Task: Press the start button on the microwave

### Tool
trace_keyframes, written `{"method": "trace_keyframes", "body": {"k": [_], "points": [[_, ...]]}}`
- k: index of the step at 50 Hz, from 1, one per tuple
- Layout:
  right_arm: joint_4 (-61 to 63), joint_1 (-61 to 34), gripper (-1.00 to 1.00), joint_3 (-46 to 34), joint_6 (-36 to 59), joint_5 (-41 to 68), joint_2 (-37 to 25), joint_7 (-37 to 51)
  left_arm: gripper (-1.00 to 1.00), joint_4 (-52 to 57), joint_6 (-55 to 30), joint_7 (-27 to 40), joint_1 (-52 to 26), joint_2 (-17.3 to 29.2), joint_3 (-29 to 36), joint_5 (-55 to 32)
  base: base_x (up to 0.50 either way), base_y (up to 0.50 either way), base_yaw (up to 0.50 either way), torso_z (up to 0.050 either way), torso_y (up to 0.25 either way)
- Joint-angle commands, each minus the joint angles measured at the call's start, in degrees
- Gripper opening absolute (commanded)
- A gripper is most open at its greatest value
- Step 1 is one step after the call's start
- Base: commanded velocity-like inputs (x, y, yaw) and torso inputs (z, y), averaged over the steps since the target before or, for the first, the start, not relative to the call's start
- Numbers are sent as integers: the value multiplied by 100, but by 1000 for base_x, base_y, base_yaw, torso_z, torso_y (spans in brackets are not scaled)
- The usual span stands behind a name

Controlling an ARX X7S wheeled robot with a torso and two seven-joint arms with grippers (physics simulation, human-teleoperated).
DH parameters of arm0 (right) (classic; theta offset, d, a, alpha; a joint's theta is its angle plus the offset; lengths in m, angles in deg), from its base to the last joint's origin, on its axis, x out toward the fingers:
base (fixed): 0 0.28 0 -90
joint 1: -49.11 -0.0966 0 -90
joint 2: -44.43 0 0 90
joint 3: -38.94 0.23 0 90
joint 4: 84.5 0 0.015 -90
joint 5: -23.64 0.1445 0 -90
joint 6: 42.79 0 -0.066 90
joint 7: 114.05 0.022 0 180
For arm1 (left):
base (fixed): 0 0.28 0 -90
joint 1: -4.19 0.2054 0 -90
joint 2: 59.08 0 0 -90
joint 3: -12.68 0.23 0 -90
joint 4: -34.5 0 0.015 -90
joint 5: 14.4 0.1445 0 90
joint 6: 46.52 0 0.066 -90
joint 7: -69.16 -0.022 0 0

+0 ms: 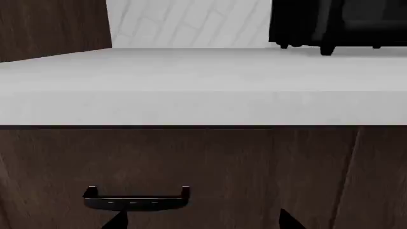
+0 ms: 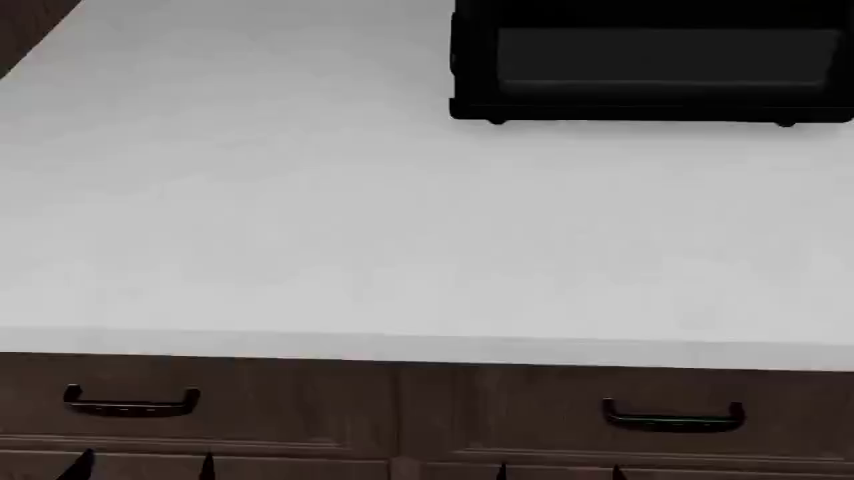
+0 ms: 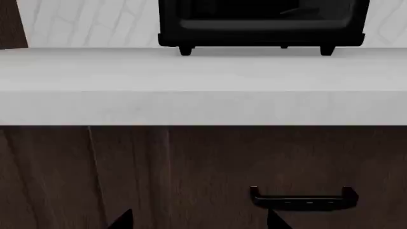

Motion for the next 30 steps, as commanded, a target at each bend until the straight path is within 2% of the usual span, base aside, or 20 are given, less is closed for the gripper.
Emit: {"method": "trace_keyframes", "body": {"k": [1,8,22,23,24,27,30], "points": [[-141,-35,100,-87,-110,69,-69,85,100,-89,62,61,-28,59,62,-60,0,0,0,0,0],[-46,-26,100,-294,-48,154,-205,283,100,-10,114,343,43,210,227,-100,0,0,0,0,0],[-178,-36,100,-496,-124,267,-340,479,100,-101,151,424,31,359,389,-367,0,0,0,0,0],[-171,-30,100,-569,-158,330,-396,545,100,-156,492,452,101,463,503,-198,0,0,0,0,0],[-201,-29,100,-139,-129,-32,-45,130,100,-102,160,80,43,65,42,-18,0,0,0,0,0],[-220,-19,100,-235,-158,139,-131,198,100,-33,59,123,60,141,111,-202,0,0,0,0,0],[-204,-17,100,-349,-129,-6,-198,363,100,-120,255,315,64,207,207,-28,0,0,0,0,0]]}}
